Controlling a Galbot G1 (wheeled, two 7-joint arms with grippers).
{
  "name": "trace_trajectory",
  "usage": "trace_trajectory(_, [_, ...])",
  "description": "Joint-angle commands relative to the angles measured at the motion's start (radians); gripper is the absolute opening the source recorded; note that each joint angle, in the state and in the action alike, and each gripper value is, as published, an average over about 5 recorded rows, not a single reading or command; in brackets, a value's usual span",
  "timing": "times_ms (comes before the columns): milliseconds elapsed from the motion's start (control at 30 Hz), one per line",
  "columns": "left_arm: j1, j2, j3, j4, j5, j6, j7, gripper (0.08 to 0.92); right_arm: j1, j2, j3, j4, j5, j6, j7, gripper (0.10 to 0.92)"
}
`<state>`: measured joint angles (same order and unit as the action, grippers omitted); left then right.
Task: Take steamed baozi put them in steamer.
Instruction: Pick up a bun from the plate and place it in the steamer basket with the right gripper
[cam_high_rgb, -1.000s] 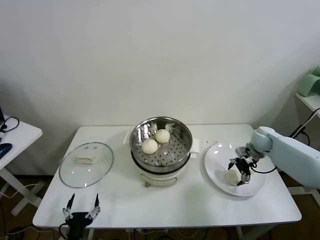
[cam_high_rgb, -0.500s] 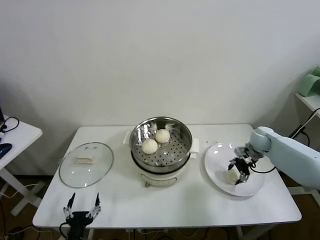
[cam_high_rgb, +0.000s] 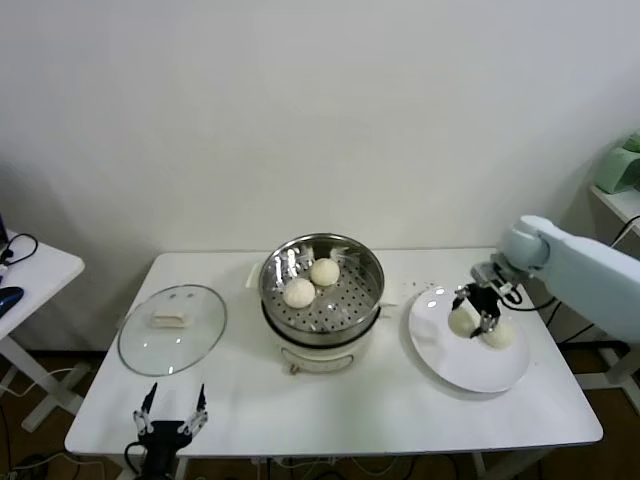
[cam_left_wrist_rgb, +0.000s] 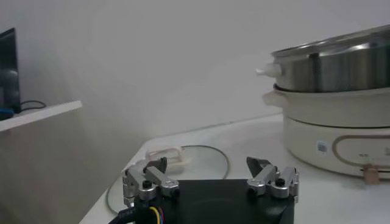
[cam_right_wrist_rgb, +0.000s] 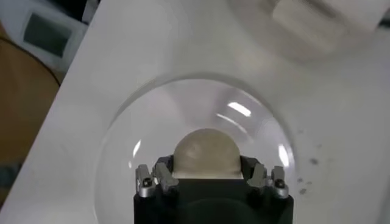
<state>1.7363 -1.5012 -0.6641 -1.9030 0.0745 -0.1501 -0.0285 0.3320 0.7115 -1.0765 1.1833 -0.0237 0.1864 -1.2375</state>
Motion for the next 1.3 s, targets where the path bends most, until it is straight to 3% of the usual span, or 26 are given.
trace_trajectory(33, [0.007, -0.002, 0.010, -0.001, 0.031, 0.001, 0.008, 0.823, 0.408, 0.043, -0.144, 0.227, -0.143, 0.248, -0.040, 0.696])
trace_trajectory(400, [0.006, -0.012, 0.026, -0.008, 0.051, 0.006, 0.002, 0.823, 0.377, 0.243, -0.052, 0.358, -0.279, 0.318, -0.034, 0.696])
trace_trajectory(800, [0.005, -0.005, 0.023, -0.020, 0.041, 0.022, -0.031, 0.823, 0.197, 0.574, -0.034, 0.165, -0.355, 0.344, -0.020, 0.698])
trace_trajectory(1300, [0.008, 0.016, 0.021, -0.020, 0.034, 0.033, -0.029, 0.823, 0.088, 0.656, -0.124, 0.064, -0.298, 0.336, -0.017, 0.696])
